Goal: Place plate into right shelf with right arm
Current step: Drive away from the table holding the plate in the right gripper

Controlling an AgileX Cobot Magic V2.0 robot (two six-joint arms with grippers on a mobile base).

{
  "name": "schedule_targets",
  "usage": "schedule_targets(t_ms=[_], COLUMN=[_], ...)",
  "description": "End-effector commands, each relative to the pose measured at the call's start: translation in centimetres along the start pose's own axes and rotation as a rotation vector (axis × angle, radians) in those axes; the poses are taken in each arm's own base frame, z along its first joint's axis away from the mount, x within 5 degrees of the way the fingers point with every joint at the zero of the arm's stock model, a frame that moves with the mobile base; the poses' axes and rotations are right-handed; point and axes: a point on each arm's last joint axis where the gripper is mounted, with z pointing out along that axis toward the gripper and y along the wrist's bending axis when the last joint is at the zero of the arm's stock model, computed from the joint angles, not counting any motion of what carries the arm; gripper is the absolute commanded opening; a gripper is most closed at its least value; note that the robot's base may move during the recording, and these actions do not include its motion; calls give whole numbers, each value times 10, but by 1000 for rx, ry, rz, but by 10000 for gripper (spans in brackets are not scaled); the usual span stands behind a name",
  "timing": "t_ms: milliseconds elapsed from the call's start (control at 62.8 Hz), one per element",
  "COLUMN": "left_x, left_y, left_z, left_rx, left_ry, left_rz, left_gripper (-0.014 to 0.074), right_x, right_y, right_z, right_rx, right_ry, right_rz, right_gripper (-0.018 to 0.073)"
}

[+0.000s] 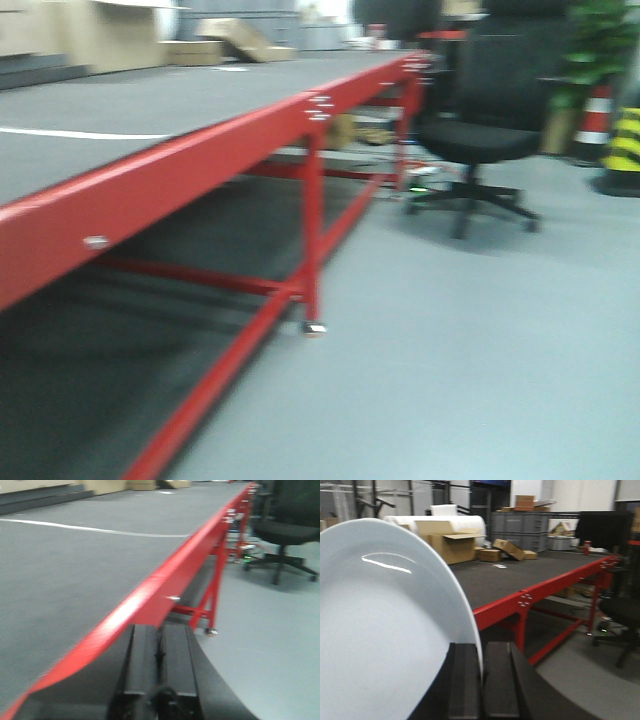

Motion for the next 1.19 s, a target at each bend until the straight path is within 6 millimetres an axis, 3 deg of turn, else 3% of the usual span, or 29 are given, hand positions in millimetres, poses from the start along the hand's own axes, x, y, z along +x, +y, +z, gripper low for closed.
schedule_targets(t_ms=[0, 1179], left_x=[-5, -4], left_y=[2, 2], left_z=[-1, 0], left_rx=[-19, -18], left_ry=[-83, -74], left_rz=[-6, -6], left_gripper=[-47, -47], right_x=[-19, -19], right_y=[2, 2], right_z=[-2, -2], right_rx=[-13, -14], right_ry=[-129, -133], right_rz=[-12, -12], right_gripper=[55, 55])
